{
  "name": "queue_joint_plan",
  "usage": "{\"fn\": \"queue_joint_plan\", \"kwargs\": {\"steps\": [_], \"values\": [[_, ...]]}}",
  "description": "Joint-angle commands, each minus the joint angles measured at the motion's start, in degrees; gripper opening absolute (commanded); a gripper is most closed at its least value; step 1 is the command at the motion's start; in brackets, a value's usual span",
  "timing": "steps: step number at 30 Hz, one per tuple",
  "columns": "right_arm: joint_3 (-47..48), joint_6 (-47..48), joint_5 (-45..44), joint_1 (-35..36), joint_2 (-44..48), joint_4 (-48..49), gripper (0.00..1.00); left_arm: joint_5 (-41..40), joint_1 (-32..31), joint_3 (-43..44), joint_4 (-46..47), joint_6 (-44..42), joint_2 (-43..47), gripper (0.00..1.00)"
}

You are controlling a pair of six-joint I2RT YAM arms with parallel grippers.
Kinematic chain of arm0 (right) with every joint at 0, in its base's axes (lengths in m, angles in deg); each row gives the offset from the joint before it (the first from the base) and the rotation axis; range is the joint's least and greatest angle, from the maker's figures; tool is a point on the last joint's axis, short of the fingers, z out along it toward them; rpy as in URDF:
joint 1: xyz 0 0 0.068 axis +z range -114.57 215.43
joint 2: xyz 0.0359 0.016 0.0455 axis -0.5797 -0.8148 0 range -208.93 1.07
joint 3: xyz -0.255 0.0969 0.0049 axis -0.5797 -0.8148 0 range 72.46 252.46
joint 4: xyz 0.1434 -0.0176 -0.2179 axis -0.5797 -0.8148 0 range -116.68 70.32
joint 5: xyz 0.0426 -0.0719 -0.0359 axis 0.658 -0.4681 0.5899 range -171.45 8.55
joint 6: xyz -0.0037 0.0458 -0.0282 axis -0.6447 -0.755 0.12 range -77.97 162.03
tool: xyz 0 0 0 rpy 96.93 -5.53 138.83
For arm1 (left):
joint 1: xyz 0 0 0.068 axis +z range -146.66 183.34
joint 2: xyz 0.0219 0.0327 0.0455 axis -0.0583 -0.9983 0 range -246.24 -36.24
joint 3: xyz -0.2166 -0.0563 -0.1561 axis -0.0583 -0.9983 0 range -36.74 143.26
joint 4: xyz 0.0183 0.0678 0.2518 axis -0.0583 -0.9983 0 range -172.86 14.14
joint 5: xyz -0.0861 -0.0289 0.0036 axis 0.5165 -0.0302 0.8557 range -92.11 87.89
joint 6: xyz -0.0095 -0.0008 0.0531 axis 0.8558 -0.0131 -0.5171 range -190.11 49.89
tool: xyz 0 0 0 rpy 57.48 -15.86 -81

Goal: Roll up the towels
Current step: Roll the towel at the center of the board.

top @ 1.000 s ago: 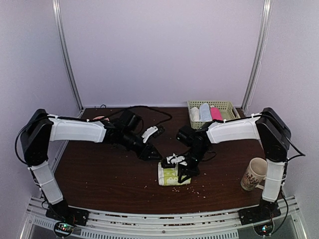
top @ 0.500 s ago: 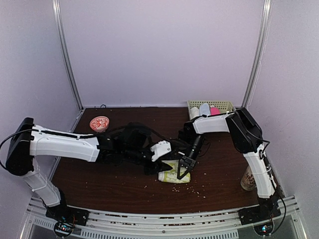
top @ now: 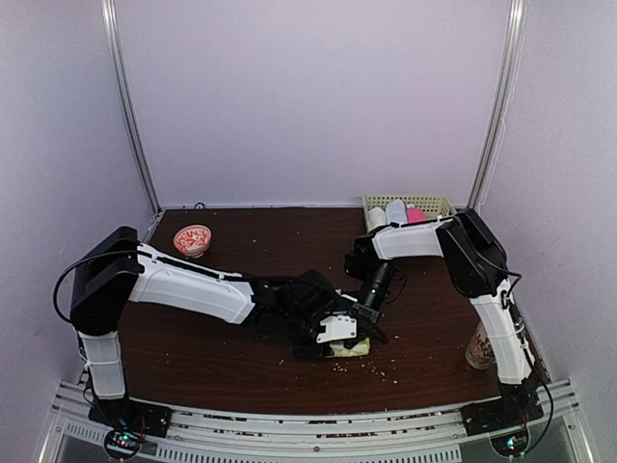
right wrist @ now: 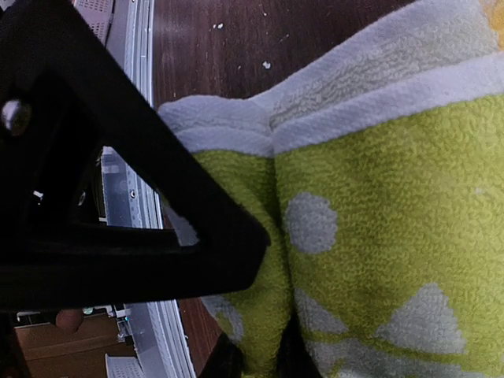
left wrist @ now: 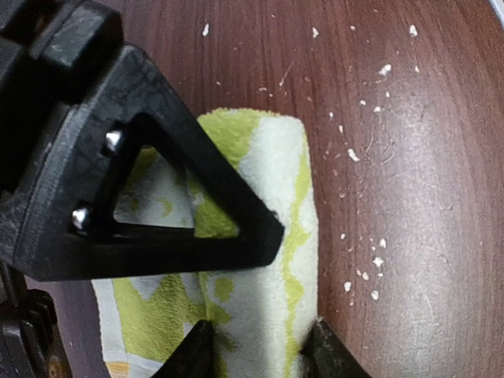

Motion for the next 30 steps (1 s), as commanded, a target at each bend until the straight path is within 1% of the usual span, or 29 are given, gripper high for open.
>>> {"fn": "queue_joint_plan", "kwargs": {"steps": [1,5,7,10,13,16,21,24,26,30], "values": [[0.24,0.06,-4.0,0.29,-2.25,0.06,0.1,-1.64,-0.47,1.56,-1.41,-1.69,-1.22,0.39],[0.67,-0.37,-3.8,0.17,-2.26,0.06,0.1,0.17,-0.48,1.99,-1.34,-1.11,-1.97,0.3],[1.17,-0.9,-3.62,-0.04,-2.16,0.1,0.12,1.73,-0.49,2.29,-1.58,-0.52,-2.44,0.23],[1.66,-1.1,-3.13,-1.01,0.21,0.06,0.23,2.38,-0.47,3.02,-3.05,0.73,-3.17,0.1],[2.7,-1.18,-3.5,-2.25,4.89,-0.03,0.36,2.62,-0.35,2.54,-3.82,2.32,-2.8,0.04],[4.9,-3.47,-5.06,-3.84,9.97,0.0,0.47,4.75,0.26,2.02,-4.56,4.37,-2.35,0.02],[10.15,-8.47,-9.11,-7.28,15.02,-0.02,0.48,11.18,3.1,2.66,-4.5,11.36,-3.21,0.02],[12.23,-9.75,-10.04,-8.53,18.23,0.05,0.48,18.12,5.71,2.89,-3.59,16.09,-3.58,0.01],[13.32,-10.26,-10.07,-9.07,20.64,0.53,0.48,24.3,8.63,3.99,-4.52,18.01,-4.9,0.02],[10.35,-12.4,-7.34,-9.15,27.0,7.05,0.48,36.24,12.97,8.01,-7.34,21.5,-8.96,0.03]]}}
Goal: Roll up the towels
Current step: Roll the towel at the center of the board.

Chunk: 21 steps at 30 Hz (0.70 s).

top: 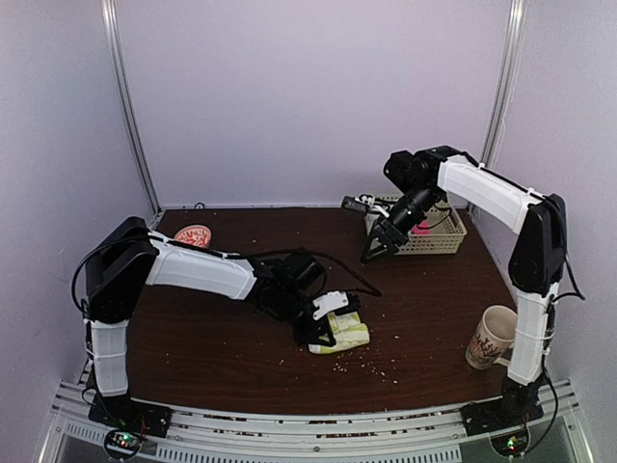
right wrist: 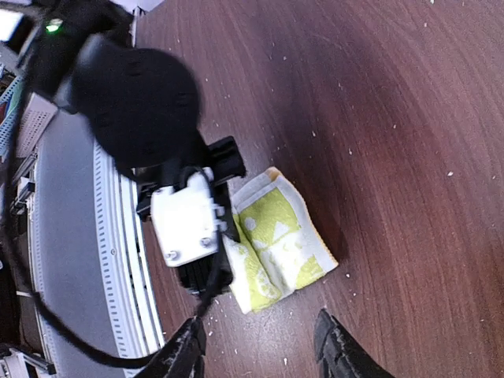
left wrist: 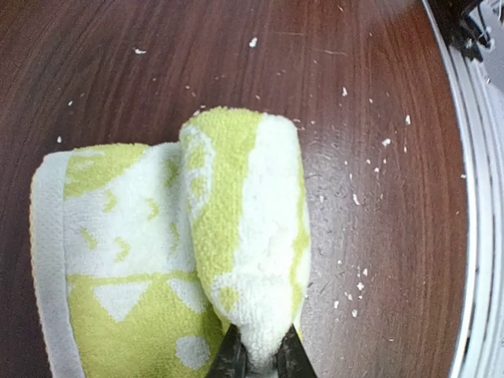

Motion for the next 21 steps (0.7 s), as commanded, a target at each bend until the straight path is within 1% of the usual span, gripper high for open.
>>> {"fn": "queue_joint_plan", "kwargs": {"steps": [1,4,7,11,13,15,17,21], "values": [[-2.74,-4.08,1.9,0.29,6.96,7.18,0.48,16.02,4.88,4.66,-4.93,7.14,-5.53,0.03],[-3.24,-4.24,4.85,0.29,10.26,9.52,0.48,21.86,7.0,8.36,-8.1,10.37,-8.6,0.03],[-5.23,-2.85,6.92,0.61,13.61,11.67,0.48,28.04,8.76,9.76,-9.87,12.51,-11.45,0.03],[-12.12,1.43,5.84,2.94,18.78,14.97,0.48,31.09,10.17,9.33,-9.35,14.64,-13.81,0.03],[-15.9,3.85,0.85,6.37,19.99,15.65,0.49,32.1,10.55,8.8,-8.32,15.87,-14.05,0.03],[-20.6,4.78,-7.36,10.97,20.8,18.04,0.48,33.01,10.84,8.36,-7.45,16.66,-14.2,0.03],[-26.96,4.06,-15.04,15.52,21.59,22.42,0.48,33.03,11.01,8.24,-7.32,16.77,-14.43,0.03],[-36.64,2.87,-27.96,20.66,22.54,32.74,0.53,32.95,11.21,8.12,-7.29,16.74,-14.76,0.03]]}}
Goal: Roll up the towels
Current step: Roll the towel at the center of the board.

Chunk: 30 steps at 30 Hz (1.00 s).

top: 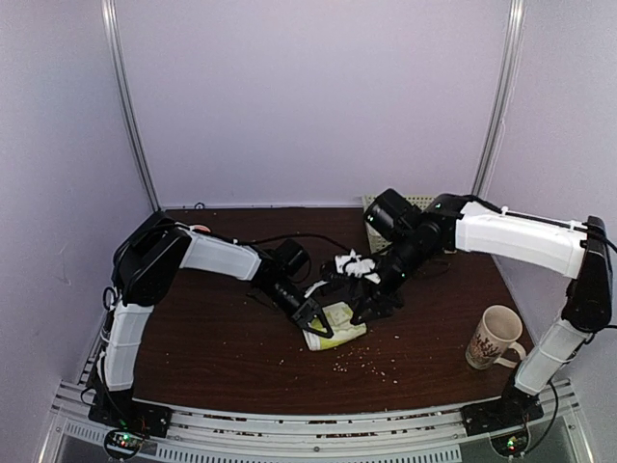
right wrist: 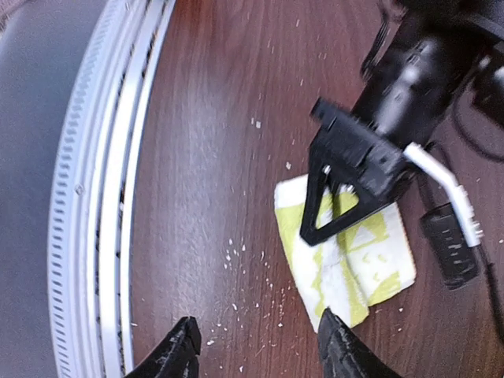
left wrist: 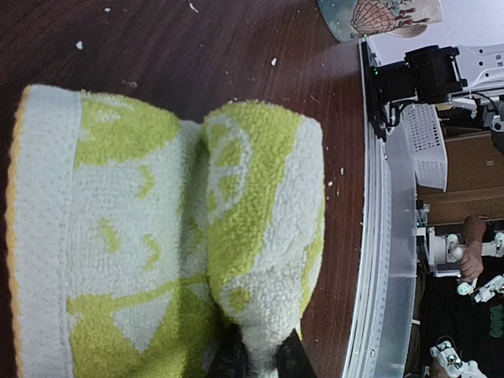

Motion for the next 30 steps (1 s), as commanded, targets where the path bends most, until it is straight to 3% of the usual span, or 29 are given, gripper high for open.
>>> {"fn": "queue_joint_plan", "kwargs": {"steps": [1,6,18,22,24,28,30], "values": [[-9.09,0.26,-18.95,4.39,1.03,13.04,0.53,0.38,0.41,-1.21,-1.77,1.15,-1.96,0.03],[-14.45,1.53,-25.01,7.46,-1.23,20.75,0.55,0.52,0.56,-1.37,-1.75,1.01,-2.2,0.03],[-15.25,7.14,-22.83,8.6,-10.66,25.47,0.56,0.9,0.78,-1.45,-1.77,0.17,-2.52,0.07],[-14.23,8.25,-21.2,8.56,-13.35,24.13,0.44,0.61,0.93,-0.95,-2.25,-0.52,-2.56,0.1],[-13.35,8.87,-19.83,8.56,-14.32,22.8,0.33,-0.38,0.99,-0.37,-2.6,-0.92,-2.52,0.13],[-10.91,10.09,-16.98,8.59,-16.07,17.66,0.2,-4.85,1.04,-0.2,-2.02,-1.93,0.12,0.34],[-9.83,10.57,-15.38,8.65,-16.3,15.12,0.17,-6.28,1.21,-1.04,0.28,-1.65,2.99,0.38]]}}
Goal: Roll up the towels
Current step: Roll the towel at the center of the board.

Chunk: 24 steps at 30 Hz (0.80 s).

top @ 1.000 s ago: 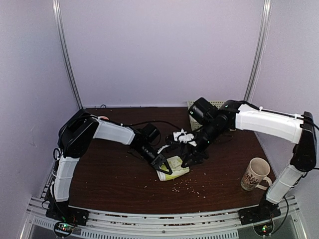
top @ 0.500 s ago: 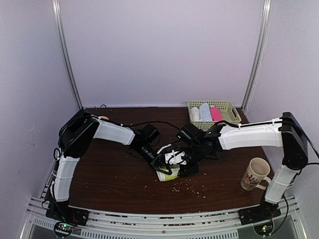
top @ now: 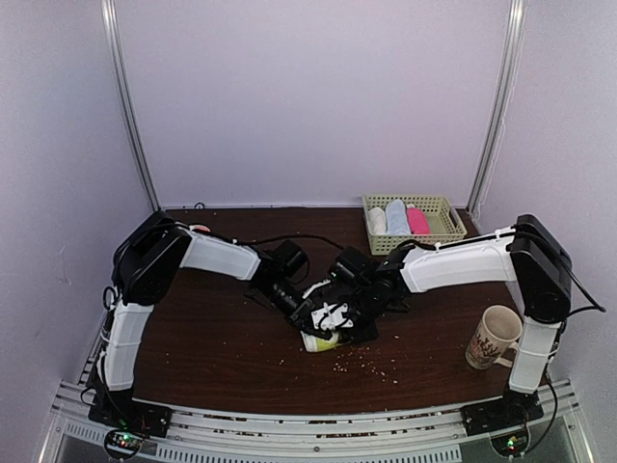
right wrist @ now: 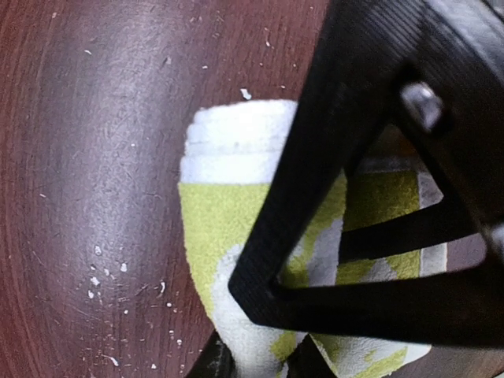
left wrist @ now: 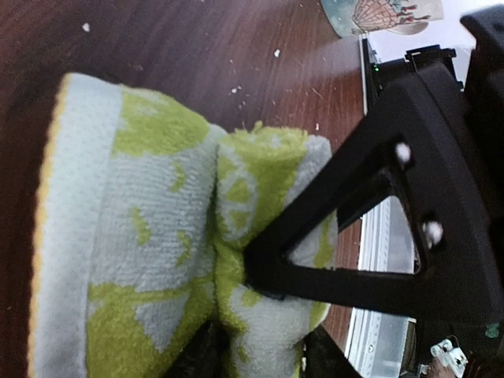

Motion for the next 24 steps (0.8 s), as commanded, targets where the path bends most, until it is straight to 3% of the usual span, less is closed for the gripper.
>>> {"fn": "queue_joint_plan", "kwargs": {"steps": [1,7,12,20,24], "values": [[2.47,1.79,6.07,0.5,-2.09,-7.85,0.17,-7.79,0.77,-1.3,2.75,-0.95,5.04,0.39],[11.69,1.3,12.57,0.53,-7.25,-22.16,0.15,-21.92,5.09,-4.26,8.03,5.62,13.92,0.4],[17.45,0.57,17.18,0.21,-13.09,-29.47,0.15,-34.23,7.85,-13.64,18.03,11.71,24.71,0.42],[35.62,-2.07,19.28,-2.76,-30.76,-43.31,0.15,-45.08,5.83,-28.58,31.57,3.76,45.76,0.43],[41.06,-5.93,18.05,-4.12,-37.1,-45.42,0.17,-50.39,-1.75,-32.52,32.12,-7.27,52.54,0.49]]}}
